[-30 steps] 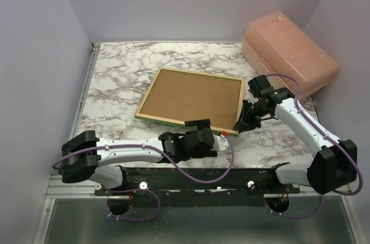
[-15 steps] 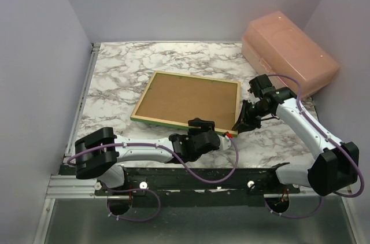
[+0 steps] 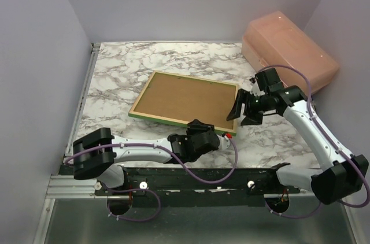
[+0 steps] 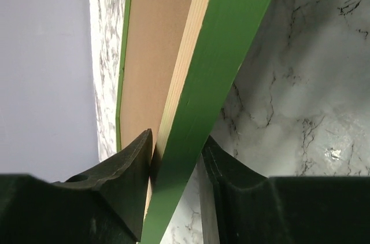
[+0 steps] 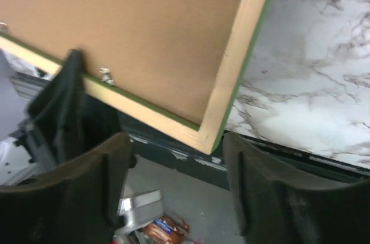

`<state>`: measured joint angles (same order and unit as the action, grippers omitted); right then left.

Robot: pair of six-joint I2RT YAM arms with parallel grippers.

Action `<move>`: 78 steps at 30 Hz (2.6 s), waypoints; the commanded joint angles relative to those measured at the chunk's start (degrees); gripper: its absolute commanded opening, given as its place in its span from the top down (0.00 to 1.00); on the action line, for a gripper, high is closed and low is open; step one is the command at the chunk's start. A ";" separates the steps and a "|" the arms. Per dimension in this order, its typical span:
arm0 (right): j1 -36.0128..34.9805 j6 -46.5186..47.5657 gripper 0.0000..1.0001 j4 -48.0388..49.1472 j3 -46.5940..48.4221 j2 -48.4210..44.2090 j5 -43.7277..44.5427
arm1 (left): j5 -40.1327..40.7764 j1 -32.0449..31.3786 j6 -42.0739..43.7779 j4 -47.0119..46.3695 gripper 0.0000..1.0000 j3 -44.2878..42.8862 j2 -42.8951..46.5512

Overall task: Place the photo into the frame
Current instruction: Turn over the photo frame at the center of the board.

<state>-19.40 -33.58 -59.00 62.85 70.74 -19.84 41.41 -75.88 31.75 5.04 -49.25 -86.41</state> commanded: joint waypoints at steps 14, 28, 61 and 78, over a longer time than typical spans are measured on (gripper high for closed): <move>-0.17 13.02 0.00 16.57 6.39 -16.23 -3.43 | 2.09 -0.86 -4.45 10.92 0.73 0.06 15.23; -0.14 34.49 0.00 54.67 -23.17 -47.51 -26.46 | -3.62 -1.34 -11.04 25.96 0.74 -5.24 29.37; -12.04 60.92 0.16 67.91 -31.48 -25.03 -37.20 | -6.96 -1.47 -15.88 32.73 0.79 -11.02 28.28; -16.55 61.73 0.52 64.86 -26.62 -15.76 -30.02 | -7.70 -1.65 -18.08 35.05 0.72 -12.44 28.54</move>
<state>-35.57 30.46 8.71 34.00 55.20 -52.86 35.16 -77.06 19.97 43.86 -58.83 -58.94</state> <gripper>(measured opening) 0.513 0.333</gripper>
